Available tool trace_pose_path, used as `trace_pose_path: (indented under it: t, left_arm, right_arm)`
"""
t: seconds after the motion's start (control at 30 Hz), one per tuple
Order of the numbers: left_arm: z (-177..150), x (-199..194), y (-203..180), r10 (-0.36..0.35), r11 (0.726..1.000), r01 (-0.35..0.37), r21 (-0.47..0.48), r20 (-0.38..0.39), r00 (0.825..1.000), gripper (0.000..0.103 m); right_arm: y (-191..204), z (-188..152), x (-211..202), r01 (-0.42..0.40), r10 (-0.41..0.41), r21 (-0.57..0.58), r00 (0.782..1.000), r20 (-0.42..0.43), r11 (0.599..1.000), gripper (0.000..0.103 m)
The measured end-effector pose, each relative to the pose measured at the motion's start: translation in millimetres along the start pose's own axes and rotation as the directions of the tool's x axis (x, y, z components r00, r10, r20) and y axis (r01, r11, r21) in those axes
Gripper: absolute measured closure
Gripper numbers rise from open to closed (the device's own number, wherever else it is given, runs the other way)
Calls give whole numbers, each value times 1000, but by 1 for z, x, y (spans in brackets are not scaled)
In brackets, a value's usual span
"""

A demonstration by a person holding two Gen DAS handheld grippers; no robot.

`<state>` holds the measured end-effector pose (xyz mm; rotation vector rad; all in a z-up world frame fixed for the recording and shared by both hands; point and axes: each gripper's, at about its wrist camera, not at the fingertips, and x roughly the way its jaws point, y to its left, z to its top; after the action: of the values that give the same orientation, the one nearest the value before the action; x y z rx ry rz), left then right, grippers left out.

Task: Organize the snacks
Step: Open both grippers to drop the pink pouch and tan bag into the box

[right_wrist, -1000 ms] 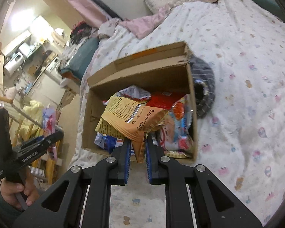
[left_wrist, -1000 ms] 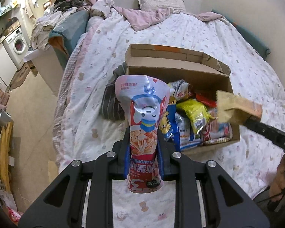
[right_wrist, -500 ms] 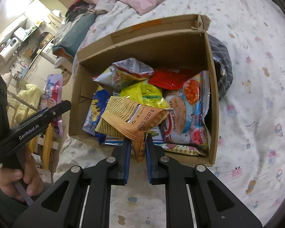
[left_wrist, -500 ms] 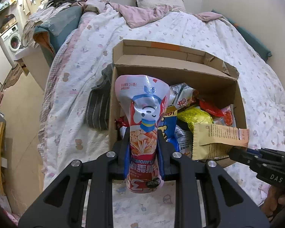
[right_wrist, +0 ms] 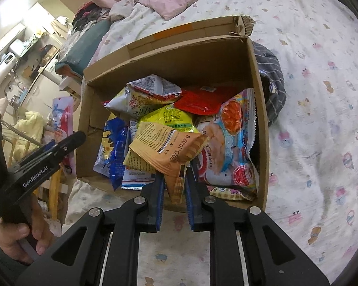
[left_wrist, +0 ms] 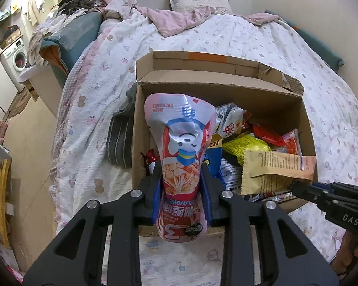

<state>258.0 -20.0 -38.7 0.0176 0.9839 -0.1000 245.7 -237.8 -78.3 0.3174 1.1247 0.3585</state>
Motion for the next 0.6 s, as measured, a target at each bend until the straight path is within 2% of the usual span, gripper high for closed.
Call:
trace_pose_path:
  t: [0.3,0.53,0.6]
  left_arm:
    - [-4,-3,2,3,1000,-3,-2,13,1000,70]
    - [-5,-9,-2,27,999,-28,22,29,999,59]
    - [-5,-9,-3,40,999,-41,25,34,999,53]
  right_arm:
    - [-4,-1,-1,-3,3,23,1000,0,1000,84]
    - [-7,0,-3,10,-11,38,1000,6,999,79]
    - [-8,1,-3,18,-18,40,1000,8,999,76]
